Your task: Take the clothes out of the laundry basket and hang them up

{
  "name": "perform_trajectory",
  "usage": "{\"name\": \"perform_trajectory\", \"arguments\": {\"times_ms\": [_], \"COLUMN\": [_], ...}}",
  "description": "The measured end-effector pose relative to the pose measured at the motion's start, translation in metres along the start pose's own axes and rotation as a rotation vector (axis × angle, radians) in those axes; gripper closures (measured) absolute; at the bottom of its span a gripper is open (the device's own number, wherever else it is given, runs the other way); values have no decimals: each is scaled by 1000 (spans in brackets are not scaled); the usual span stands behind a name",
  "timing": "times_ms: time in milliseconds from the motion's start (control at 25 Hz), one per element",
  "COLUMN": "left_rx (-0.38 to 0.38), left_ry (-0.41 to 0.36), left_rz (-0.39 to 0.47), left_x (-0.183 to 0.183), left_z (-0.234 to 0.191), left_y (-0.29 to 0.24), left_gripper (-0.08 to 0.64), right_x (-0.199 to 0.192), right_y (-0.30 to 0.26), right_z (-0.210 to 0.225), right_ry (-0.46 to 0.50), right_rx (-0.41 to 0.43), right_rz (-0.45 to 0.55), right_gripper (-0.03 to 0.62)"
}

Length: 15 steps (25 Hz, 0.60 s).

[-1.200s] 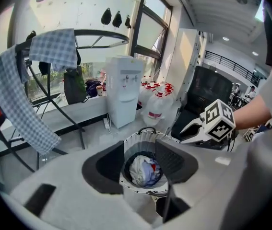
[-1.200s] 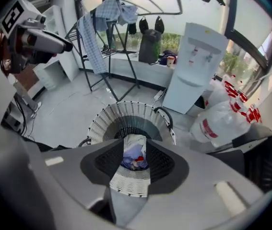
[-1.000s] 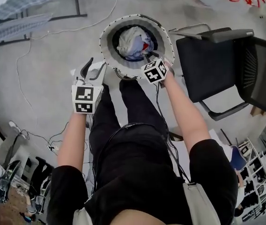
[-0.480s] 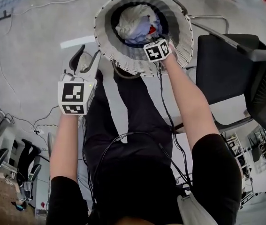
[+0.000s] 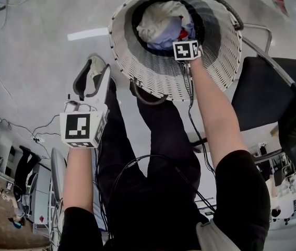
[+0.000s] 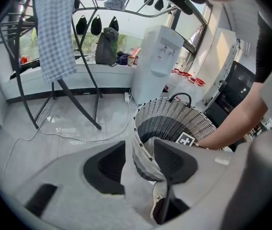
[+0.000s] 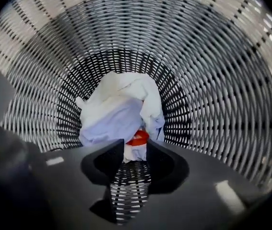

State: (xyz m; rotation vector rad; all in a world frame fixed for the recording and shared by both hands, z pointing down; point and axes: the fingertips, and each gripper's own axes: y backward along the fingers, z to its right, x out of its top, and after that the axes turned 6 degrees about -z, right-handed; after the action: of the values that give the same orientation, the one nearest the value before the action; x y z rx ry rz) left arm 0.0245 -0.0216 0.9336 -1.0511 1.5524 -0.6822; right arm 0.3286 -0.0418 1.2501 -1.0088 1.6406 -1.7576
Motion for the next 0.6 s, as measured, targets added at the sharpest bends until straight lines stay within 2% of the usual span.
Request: {"name": "perform_trajectory", "arguments": {"times_ms": [120, 280, 400, 600], "left_rx": [11, 16, 20, 15], "left_ry": [11, 5, 4, 31], "left_rz": [-3, -18, -20, 8], "left_x": [-9, -20, -23, -21], "left_z": [-12, -22, -27, -25], "left_y": [-3, -13, -20, -26], "left_gripper": [370, 374, 379, 395], "right_x": [1, -3, -2, -2], "right_y": [-24, -55, -72, -92], "right_z": [4, 12, 13, 17], "right_ry": [-56, -84, -129, -152], "right_rx": [-10, -35, -18, -32], "right_rz": [-11, -41, -43, -81], "right_gripper": [437, 425, 417, 448]}}
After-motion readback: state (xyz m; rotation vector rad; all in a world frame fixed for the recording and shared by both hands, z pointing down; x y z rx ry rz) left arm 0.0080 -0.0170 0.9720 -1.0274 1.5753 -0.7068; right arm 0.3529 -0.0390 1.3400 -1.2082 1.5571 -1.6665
